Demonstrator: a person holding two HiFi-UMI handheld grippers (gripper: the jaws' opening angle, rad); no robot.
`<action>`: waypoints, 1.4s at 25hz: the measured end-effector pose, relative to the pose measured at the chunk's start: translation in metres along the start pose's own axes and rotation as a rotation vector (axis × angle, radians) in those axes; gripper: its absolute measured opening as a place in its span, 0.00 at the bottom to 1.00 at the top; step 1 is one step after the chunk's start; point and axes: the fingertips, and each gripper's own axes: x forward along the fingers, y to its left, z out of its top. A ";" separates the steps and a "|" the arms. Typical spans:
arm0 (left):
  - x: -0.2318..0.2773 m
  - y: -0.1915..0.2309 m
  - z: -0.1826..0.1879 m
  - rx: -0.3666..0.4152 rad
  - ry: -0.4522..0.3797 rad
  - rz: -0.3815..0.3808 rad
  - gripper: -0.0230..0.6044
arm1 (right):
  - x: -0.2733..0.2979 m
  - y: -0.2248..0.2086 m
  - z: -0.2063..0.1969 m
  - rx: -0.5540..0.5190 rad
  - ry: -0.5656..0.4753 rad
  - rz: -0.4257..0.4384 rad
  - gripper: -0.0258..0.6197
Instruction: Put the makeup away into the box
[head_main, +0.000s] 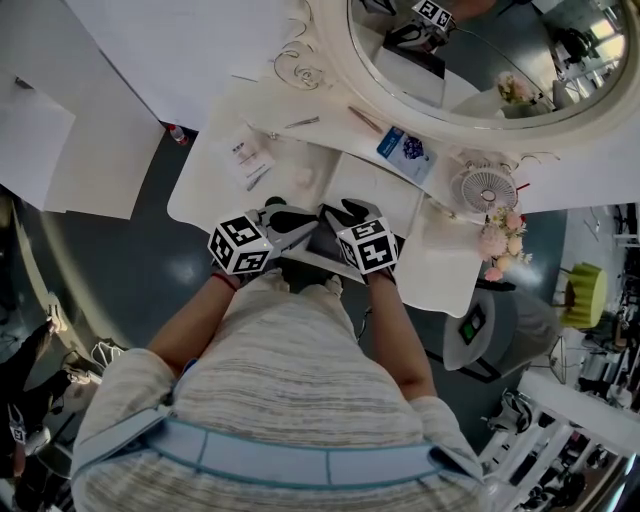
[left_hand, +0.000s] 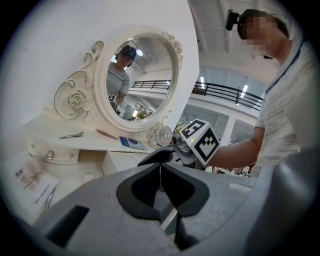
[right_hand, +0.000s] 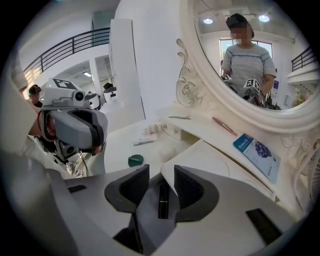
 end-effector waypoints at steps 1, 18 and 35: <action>-0.001 0.001 0.000 -0.002 -0.003 0.003 0.06 | 0.001 0.000 0.004 -0.010 -0.002 0.003 0.26; -0.033 0.022 -0.008 -0.048 -0.036 0.078 0.06 | 0.054 0.028 0.052 -0.354 0.131 0.043 0.37; -0.053 0.053 -0.028 -0.126 -0.044 0.123 0.06 | 0.123 0.019 0.035 -0.736 0.423 0.096 0.39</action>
